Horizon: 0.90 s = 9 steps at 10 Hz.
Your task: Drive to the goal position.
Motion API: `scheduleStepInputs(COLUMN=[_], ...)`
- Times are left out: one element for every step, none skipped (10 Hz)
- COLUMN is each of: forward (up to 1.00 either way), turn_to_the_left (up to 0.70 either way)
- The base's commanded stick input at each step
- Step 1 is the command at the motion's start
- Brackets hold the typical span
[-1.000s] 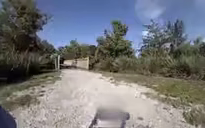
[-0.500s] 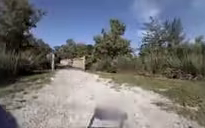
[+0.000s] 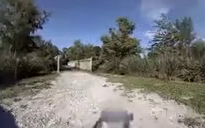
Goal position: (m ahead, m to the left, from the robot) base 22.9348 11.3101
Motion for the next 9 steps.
scheduleStepInputs(forward=[1.00, 1.00, 1.00, 1.00, 1.00, 1.00, 1.00, 1.00, 1.00], turn_to_the_left=[0.27, 0.27, 0.27, 0.27, 0.27, 0.00, 0.00, 0.12, 0.27])
